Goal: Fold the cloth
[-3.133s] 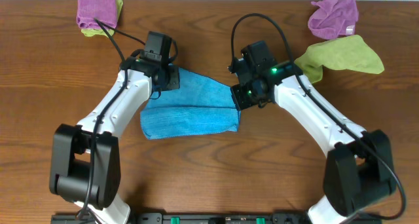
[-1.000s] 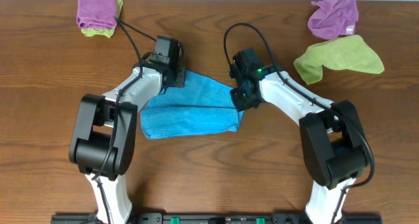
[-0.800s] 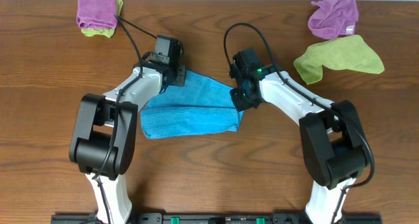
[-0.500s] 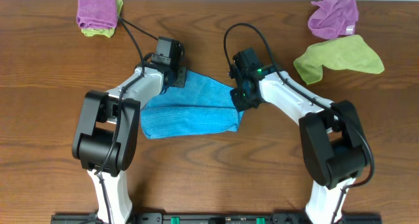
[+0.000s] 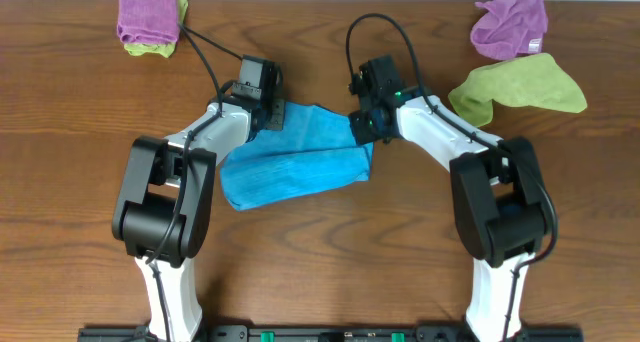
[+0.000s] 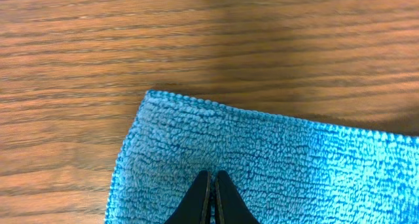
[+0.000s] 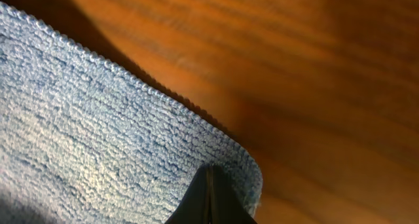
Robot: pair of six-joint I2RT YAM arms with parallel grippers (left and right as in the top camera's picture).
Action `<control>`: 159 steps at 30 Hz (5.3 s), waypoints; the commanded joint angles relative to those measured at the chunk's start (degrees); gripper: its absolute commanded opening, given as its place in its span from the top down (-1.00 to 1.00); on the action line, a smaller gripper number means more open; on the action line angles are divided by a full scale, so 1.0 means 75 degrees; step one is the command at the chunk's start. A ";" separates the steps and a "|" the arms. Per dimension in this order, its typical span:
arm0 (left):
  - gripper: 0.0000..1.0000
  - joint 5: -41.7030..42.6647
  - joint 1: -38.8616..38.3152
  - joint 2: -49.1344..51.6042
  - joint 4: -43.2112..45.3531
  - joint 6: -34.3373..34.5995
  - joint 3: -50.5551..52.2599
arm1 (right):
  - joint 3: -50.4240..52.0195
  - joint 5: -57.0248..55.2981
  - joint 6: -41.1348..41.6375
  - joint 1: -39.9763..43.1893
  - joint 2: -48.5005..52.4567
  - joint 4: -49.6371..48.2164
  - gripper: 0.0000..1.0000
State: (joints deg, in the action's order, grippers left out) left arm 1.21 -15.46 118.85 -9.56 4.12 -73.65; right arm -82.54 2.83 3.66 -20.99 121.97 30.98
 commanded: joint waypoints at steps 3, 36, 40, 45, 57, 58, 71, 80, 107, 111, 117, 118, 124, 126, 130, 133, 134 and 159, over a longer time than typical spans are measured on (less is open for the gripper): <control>0.89 -0.0950 0.0061 0.0370 -0.0038 0.0592 0.0085 | -0.0332 -0.0953 -0.0017 0.0420 0.0755 0.0169 0.98; 0.89 -0.1014 0.0067 0.0370 0.0361 0.0921 0.0085 | -0.6306 0.1486 0.0195 0.0149 0.0347 0.8075 0.62; 0.89 -0.1014 0.0067 0.0370 0.0443 0.0915 0.0085 | -0.5686 0.0959 0.0256 -0.0388 0.0303 0.7950 0.63; 0.89 -0.1011 0.0067 0.0370 0.0452 0.0918 0.0085 | -0.5598 0.0248 0.0210 -0.0463 -0.0364 0.8166 0.60; 0.89 -0.0953 0.0058 0.0370 0.0312 0.1093 0.0085 | 0.0807 0.0557 0.0513 -0.0440 -0.5505 0.4945 0.29; 0.89 -0.0953 0.0058 0.0370 0.0221 0.1090 0.0085 | 0.1498 0.0816 0.0769 -0.0437 -0.5592 0.4266 0.24; 0.89 -0.0956 0.0061 0.0370 0.0114 0.1084 0.0085 | 0.2489 0.2055 0.1029 0.0009 -0.3287 0.1585 0.29; 0.89 -0.0956 0.0061 0.0370 0.0140 0.1084 0.0085 | 0.2489 0.1859 0.1142 0.0201 -0.2570 0.0720 0.25; 0.89 -0.0965 0.0061 0.0370 0.0143 0.1049 0.0085 | 0.2101 0.1545 0.1684 0.0309 -0.2162 0.0702 0.97; 0.88 -0.0988 0.0067 0.0370 0.0224 0.1052 0.0085 | 0.1387 0.1545 0.1684 0.0286 -0.2171 0.2288 0.97; 0.89 -0.0988 0.0067 0.0370 0.0289 0.1055 0.0085 | 0.1064 0.1542 0.1687 0.0154 -0.2174 0.4237 0.97; 0.89 -0.0988 0.0067 0.0370 0.0289 0.1055 0.0085 | 0.1064 0.1542 0.1687 0.0119 -0.2174 0.4538 0.97; 0.89 -0.0988 0.0067 0.0370 0.0318 0.1058 0.0085 | 0.1064 0.1533 0.1682 -0.0181 -0.2174 0.5709 0.97; 0.89 -0.0988 0.0067 0.0370 0.0318 0.1058 0.0085 | 0.1064 0.1536 0.1682 -0.0315 -0.2174 0.5869 0.97; 0.89 -0.0988 0.0067 0.0370 0.0318 0.1058 0.0085 | 0.1058 0.0970 0.1801 -0.0530 -0.2177 0.5968 -0.13; 0.89 -0.0988 0.0067 0.0370 0.0323 0.1058 0.0085 | 0.0903 0.0204 0.2224 -0.0504 -0.2177 0.5683 -0.15; 0.89 -0.0988 0.0067 0.0370 0.0323 0.1055 0.0085 | 0.0810 0.0102 0.2221 -0.0504 -0.2177 0.5435 -0.05; 0.89 -0.0976 0.0067 0.0370 0.0245 0.1052 0.0085 | 0.0755 -0.0860 0.0985 -0.0108 -0.0621 -0.0787 0.97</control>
State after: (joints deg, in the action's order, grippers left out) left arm -5.13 -15.42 119.83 -6.92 11.84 -73.80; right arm -76.23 -2.90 12.14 -22.22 116.11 25.80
